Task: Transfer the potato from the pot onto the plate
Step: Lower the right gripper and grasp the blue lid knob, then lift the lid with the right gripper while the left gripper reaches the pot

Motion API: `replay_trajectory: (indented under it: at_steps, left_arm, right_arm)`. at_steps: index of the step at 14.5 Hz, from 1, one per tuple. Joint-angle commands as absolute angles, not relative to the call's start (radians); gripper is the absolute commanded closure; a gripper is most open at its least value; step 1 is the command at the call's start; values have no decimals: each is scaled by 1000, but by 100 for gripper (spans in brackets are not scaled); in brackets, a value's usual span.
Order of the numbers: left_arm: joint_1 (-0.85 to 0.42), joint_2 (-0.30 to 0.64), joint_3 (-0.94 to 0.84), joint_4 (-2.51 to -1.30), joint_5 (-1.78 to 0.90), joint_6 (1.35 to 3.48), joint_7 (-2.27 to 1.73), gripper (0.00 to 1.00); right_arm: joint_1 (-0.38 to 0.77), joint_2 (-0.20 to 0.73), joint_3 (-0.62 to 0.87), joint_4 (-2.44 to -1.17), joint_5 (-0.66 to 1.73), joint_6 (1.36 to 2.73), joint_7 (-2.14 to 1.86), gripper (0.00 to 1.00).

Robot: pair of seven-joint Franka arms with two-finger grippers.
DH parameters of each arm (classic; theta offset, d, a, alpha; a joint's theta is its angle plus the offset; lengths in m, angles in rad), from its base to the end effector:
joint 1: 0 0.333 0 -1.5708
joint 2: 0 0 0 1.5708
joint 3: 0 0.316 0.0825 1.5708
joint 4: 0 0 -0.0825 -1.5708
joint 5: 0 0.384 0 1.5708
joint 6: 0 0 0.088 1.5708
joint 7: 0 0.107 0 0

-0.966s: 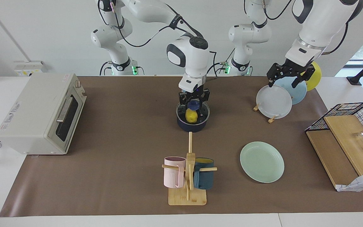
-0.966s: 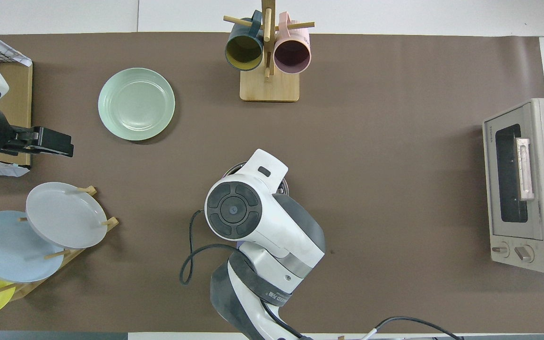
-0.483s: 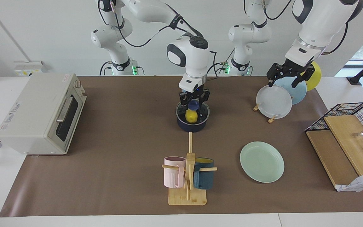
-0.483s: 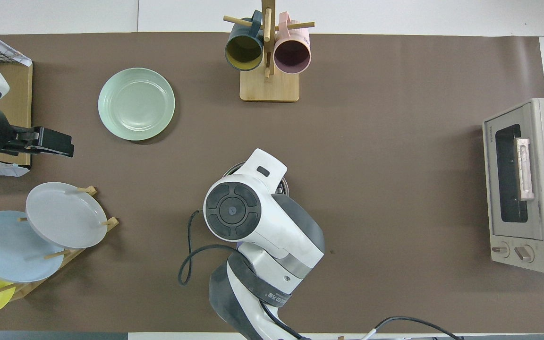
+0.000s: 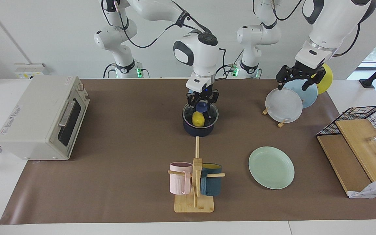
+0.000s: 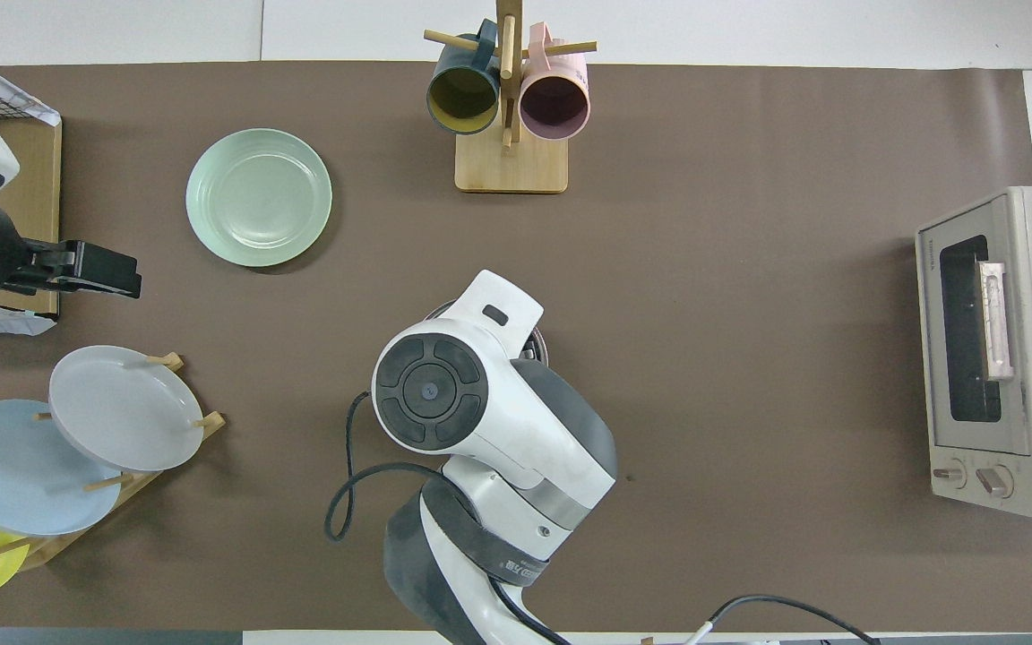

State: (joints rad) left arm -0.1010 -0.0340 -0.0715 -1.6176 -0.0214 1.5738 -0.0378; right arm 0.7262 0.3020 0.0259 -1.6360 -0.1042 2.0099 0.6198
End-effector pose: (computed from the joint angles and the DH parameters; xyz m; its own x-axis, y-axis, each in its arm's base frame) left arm 0.5351 -0.0962 0.6213 0.9909 -0.1342 -0.0106 -0.1340 -0.9908 0.0186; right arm 0.4846 0.4427 0.4492 0.9791 0.1716 0.1090 0.1691 -0.9851 0.0320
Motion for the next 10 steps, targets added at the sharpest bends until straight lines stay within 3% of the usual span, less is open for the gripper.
replay_trajectory:
  at_steps: [1,4,10]
  left_arm:
    - [-136,-80,-66,-1692,-15,1627,-95,0]
    - [-181,-120,-66,-1779,-15,1689,-191,0]
    - [-351,-112,-66,-1867,-15,1819,-467,0]
  right_arm:
    - [683,281,23,-1609,-120,1967,539,37]
    - [615,273,21,-1609,-120,1962,427,37]
    - [482,276,23,-1609,-118,1963,220,37]
